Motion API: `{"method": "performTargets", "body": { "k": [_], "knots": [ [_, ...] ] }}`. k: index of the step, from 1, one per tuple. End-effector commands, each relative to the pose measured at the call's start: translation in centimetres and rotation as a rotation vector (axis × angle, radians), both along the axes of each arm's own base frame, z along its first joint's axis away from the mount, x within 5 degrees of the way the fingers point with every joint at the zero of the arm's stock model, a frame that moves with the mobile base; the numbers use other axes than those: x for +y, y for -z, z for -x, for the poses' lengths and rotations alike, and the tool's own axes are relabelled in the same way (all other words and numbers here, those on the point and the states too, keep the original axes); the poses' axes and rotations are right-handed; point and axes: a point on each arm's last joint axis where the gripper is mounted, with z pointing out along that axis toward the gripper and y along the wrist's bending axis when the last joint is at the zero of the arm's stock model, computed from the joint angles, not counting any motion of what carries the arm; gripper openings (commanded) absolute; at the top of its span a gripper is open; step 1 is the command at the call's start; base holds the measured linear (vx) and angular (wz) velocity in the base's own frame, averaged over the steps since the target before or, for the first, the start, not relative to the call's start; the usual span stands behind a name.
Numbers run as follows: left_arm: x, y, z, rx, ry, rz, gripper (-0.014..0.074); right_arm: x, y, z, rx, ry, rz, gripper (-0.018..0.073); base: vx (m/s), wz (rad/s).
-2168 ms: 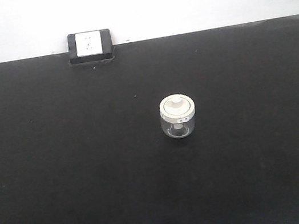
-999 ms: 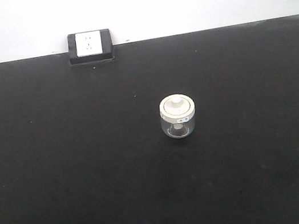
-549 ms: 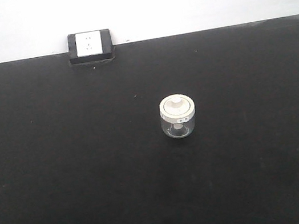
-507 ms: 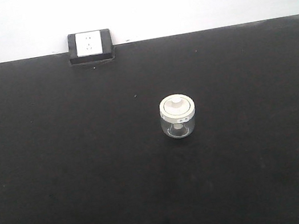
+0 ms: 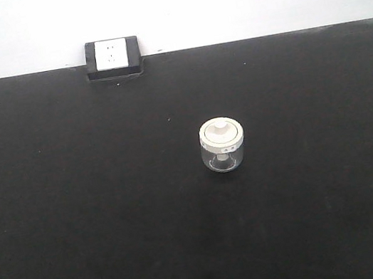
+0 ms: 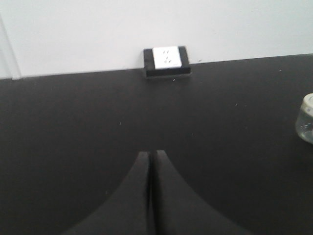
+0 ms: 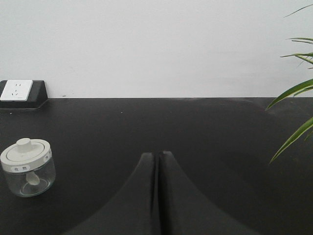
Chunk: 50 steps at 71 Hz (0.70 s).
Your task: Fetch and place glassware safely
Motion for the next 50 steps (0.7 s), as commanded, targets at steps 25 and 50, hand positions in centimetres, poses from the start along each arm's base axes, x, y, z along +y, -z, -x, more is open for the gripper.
{"method": "performTargets", "body": {
  "k": [25, 50],
  "knots": [
    [0.3, 6.7, 2.0, -0.110, -0.050, 0.097, -0.0007, 0.1, -1.4, 0.0, -0.083, -0.014, 0.010, -0.0003, 0.00, 0.00],
    [0.3, 8.3, 1.9, -0.063, -0.053, 0.117, -0.0007, 0.1, -1.4, 0.0, -0.082, -0.013, 0.010, -0.0003, 0.00, 0.00]
  ]
}}
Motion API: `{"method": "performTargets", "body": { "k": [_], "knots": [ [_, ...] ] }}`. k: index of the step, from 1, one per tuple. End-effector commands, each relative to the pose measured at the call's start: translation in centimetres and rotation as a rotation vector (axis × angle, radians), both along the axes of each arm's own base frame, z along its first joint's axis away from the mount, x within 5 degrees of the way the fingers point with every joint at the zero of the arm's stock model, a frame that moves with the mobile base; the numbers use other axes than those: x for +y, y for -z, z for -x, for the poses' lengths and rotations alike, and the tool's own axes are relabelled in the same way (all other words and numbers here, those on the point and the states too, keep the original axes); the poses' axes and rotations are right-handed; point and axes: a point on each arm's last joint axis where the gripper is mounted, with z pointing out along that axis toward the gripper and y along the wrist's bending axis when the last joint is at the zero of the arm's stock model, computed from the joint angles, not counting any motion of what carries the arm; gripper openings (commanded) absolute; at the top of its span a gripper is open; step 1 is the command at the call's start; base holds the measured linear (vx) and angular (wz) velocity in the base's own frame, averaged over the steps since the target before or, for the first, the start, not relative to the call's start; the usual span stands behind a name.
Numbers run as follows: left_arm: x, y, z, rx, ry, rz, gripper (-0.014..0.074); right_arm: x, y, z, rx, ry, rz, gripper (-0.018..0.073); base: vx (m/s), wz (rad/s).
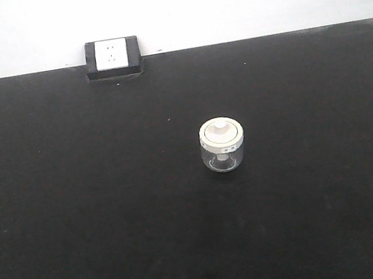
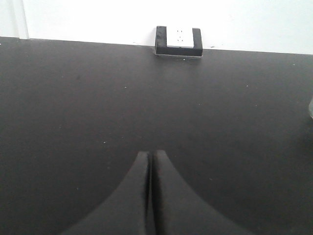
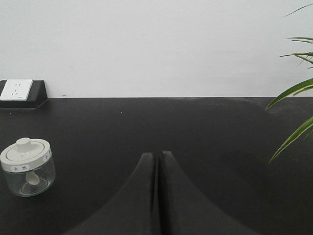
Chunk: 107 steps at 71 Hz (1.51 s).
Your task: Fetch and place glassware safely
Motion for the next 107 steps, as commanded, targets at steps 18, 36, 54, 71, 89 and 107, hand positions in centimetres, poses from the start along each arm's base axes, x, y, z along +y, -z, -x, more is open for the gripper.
{"method": "performTargets", "body": {
  "k": [18, 36, 54, 71, 89, 107],
  "knots": [
    [0.0, 0.3, -0.1, -0.049, -0.003, 0.021, -0.0007, 0.1, -1.4, 0.0, -0.084, -0.014, 0.010, -0.0003, 0.00, 0.00],
    [0.0, 0.3, -0.1, -0.049, -0.003, 0.021, -0.0007, 0.1, -1.4, 0.0, -0.084, -0.014, 0.010, -0.0003, 0.00, 0.00],
    [0.0, 0.3, -0.1, -0.049, -0.003, 0.021, -0.0007, 0.1, -1.4, 0.0, -0.084, -0.014, 0.010, -0.0003, 0.00, 0.00],
    [0.0, 0.3, -0.1, -0.049, -0.003, 0.021, -0.0007, 0.1, -1.4, 0.0, -0.084, -0.014, 0.010, -0.0003, 0.00, 0.00],
    [0.0, 0.3, -0.1, -0.049, -0.003, 0.021, -0.0007, 0.1, -1.5, 0.0, -0.092, -0.011, 0.047, -0.0003, 0.00, 0.00],
    [0.0, 0.3, -0.1, -0.049, -0.003, 0.021, -0.0007, 0.4, -0.2, -0.3, -0.080, -0.040, 0.037, -0.0003, 0.00, 0.00]
  ]
}}
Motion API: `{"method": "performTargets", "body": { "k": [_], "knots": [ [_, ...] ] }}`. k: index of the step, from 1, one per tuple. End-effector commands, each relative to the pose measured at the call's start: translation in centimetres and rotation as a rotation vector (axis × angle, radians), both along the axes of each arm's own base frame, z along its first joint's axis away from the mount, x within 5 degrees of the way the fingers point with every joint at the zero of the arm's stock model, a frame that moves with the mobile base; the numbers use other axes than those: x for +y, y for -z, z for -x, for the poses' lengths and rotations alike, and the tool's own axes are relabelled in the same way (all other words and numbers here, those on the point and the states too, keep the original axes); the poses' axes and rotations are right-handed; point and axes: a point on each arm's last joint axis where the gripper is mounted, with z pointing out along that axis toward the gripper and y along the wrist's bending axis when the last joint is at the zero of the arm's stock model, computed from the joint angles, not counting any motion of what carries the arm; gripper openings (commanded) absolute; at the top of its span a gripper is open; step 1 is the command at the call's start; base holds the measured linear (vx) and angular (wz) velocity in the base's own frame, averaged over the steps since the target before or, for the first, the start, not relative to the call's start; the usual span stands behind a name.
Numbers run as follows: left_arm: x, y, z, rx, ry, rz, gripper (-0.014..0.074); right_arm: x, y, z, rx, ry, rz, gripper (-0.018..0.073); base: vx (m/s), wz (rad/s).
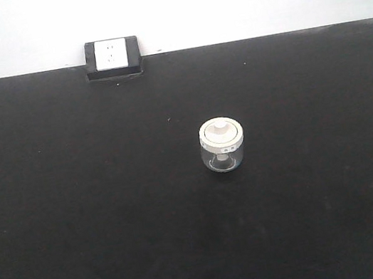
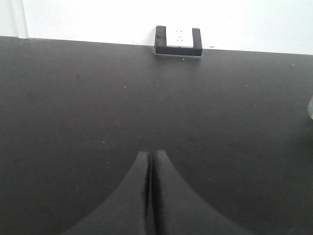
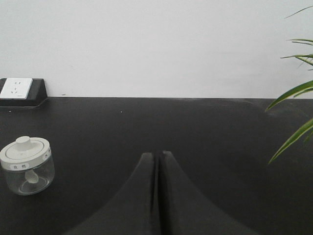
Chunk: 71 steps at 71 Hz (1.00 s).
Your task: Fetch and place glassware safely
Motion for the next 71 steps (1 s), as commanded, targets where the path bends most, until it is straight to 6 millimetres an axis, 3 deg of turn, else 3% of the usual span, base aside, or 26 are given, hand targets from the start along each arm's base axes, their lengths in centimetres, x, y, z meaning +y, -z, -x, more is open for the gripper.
{"method": "performTargets", "body": {
  "k": [1, 33, 53, 71],
  "knots": [
    [0.0, 0.3, -0.1, -0.050, -0.004, 0.017, -0.0007, 0.3, -0.2, -0.3, -0.074, -0.032, 0.015, -0.0003, 0.00, 0.00],
    [0.0, 0.3, -0.1, -0.050, -0.004, 0.017, -0.0007, 0.7, 6.5, -0.9, -0.072, -0.068, -0.049, -0.0003, 0.00, 0.00],
    [0.0, 0.3, -0.1, -0.050, -0.004, 0.017, -0.0007, 0.5, 6.4, 0.6, -0.140, -0.057, 0.024, -0.0003, 0.00, 0.00],
    [0.0, 0.4, -0.1, -0.047, -0.004, 0.017, -0.0007, 0.5, 6.7, 0.5, -0.094, -0.056, 0.011, -0.0003, 0.00, 0.00]
  ]
}}
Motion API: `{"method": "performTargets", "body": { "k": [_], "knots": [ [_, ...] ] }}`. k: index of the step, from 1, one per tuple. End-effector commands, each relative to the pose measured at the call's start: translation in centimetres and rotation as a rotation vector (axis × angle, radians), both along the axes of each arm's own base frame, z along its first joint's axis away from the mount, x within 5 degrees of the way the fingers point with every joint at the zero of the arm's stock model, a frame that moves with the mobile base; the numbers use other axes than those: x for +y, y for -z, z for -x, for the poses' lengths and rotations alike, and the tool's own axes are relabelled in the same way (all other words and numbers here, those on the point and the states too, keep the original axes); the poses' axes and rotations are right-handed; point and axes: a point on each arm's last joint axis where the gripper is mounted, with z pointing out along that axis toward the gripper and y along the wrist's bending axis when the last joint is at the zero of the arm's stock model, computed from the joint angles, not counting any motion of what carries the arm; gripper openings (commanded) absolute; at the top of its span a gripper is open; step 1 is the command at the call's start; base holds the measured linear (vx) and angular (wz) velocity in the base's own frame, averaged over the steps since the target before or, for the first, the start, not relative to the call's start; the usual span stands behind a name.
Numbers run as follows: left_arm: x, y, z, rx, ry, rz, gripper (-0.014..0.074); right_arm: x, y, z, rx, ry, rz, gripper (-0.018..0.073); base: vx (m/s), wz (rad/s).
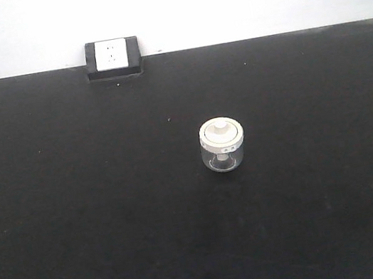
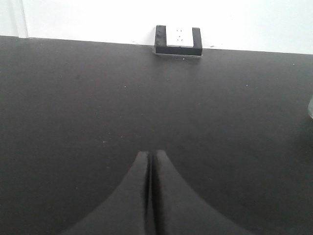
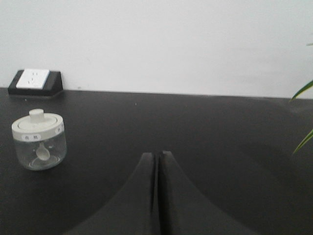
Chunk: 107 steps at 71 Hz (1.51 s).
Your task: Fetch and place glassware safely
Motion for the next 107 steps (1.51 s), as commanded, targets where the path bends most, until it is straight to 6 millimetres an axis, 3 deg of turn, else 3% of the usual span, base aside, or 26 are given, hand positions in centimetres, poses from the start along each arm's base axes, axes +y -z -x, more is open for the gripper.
{"method": "performTargets", "body": {
  "k": [1, 107],
  "knots": [
    [0.00, 0.33, -0.11, -0.048, -0.004, 0.017, -0.0007, 0.02, 0.03, 0.03, -0.055, -0.001, 0.005, -0.0003, 0.00, 0.00],
    [0.00, 0.31, -0.11, -0.050, -0.004, 0.017, -0.0007, 0.03, -0.01, 0.03, -0.059, -0.001, 0.005, -0.0003, 0.00, 0.00]
  ]
}}
